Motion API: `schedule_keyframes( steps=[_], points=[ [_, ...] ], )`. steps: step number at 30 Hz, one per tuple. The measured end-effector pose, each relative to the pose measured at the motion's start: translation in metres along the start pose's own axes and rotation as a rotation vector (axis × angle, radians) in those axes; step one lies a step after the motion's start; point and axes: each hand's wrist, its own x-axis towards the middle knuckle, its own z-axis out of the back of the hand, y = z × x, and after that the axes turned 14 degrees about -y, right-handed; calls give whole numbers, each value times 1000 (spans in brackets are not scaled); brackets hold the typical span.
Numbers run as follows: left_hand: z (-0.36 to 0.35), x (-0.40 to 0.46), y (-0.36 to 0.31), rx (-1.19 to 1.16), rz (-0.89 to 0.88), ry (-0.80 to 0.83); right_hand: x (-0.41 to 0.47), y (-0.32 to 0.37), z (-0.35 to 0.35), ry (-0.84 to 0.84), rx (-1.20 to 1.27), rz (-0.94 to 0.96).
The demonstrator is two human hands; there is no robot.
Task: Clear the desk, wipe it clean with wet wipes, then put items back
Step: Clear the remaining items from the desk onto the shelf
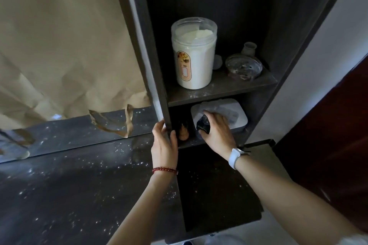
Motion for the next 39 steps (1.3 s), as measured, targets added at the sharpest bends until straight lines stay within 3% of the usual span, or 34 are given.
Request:
schedule_keyframes(
  steps=[5,12,18,23,27,30,34,39],
  points=[
    [-9,11,9,34,-79,93,3,-2,-10,-79,-54,-59],
    [-12,9,11,-5,-63,86,16,-2,-7,-67,-98,-148],
    [-13,9,14,9,-53,101,-22,-7,-2,-137,-152,-30],
    [-12,-14,32,2,60,160,-77,-14,0,-131,-109,-99],
    [-10,-80,41,172,112,375,-142,-35,7,-76,-136,-284],
    [-13,-128,35,301,-8,644,-193,-54,30,-54,-182,-445],
    [-34,-181,10,368,-494,849,-269,-79,84,-124,-242,-659],
    [-51,-288,-52,275,-759,1123,-386,-99,170,-383,-291,-1006]
  ],
)
